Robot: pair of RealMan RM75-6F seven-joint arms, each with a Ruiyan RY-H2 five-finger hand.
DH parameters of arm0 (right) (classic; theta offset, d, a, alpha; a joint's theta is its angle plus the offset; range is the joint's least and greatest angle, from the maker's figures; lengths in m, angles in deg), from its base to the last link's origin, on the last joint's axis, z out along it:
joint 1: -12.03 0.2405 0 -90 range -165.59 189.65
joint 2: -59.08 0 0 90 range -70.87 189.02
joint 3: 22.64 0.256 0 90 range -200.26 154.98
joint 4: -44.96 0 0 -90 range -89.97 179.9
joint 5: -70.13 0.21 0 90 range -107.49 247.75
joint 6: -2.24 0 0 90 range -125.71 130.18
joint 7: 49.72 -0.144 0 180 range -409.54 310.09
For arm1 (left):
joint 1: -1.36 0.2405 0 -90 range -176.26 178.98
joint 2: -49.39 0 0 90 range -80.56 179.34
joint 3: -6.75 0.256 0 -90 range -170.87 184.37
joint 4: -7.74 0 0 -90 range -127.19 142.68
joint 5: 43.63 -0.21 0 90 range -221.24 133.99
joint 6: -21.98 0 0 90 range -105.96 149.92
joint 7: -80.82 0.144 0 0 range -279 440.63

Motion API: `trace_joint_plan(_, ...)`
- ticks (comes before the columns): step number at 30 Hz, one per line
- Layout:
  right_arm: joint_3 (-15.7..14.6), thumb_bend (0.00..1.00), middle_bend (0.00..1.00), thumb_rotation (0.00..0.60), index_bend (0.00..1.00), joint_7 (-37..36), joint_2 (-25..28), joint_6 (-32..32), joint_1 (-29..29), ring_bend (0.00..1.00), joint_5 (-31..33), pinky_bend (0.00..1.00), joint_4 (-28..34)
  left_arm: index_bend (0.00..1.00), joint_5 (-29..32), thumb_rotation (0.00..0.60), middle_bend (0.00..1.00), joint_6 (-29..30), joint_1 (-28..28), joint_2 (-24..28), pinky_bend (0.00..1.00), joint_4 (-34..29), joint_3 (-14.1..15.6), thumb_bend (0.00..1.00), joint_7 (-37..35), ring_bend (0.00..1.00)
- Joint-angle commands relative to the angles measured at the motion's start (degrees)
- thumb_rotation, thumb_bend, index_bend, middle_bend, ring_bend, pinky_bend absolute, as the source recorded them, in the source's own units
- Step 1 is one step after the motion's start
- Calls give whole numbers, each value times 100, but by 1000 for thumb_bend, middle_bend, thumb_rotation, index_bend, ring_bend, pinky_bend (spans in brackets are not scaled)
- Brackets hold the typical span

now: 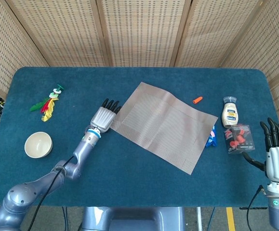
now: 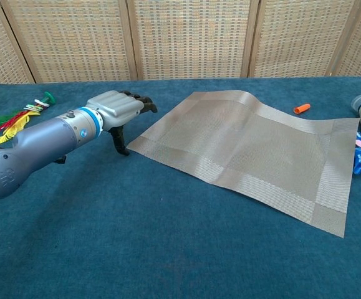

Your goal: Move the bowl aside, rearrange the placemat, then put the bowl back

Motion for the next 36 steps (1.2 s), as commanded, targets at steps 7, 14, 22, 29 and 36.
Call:
trace_joint_plan(7,24,199,0,600,111,-66,-30,18,6,0,19,0,-38,141,-214,600,0,13,-172,-344,0,501,40,387,-410,0)
trace_joint_plan(14,20,200,0,600,113,-120,-39,41,10,0,11,0,-57,150,-383,600,0,102,-217,-505,0,753,95,440,-696,0)
trace_joint_plan(22,30,199,0,600,127,-143,-30,43,8,0,11,0,-32,177,-527,600,0,212,-245,-596,0,903,139,529,-872,0)
trace_joint_plan(29,26,200,0,600,133,-146,-30,42,5,0,0,0,-14,300,-637,600,0,314,-248,-618,0,921,169,552,-1002,0)
trace_joint_plan(36,27,199,0,600,136,-177,-24,26,-3,0,-13,0,12,580,-703,600,0,417,-231,-677,0,1024,182,551,-1041,0)
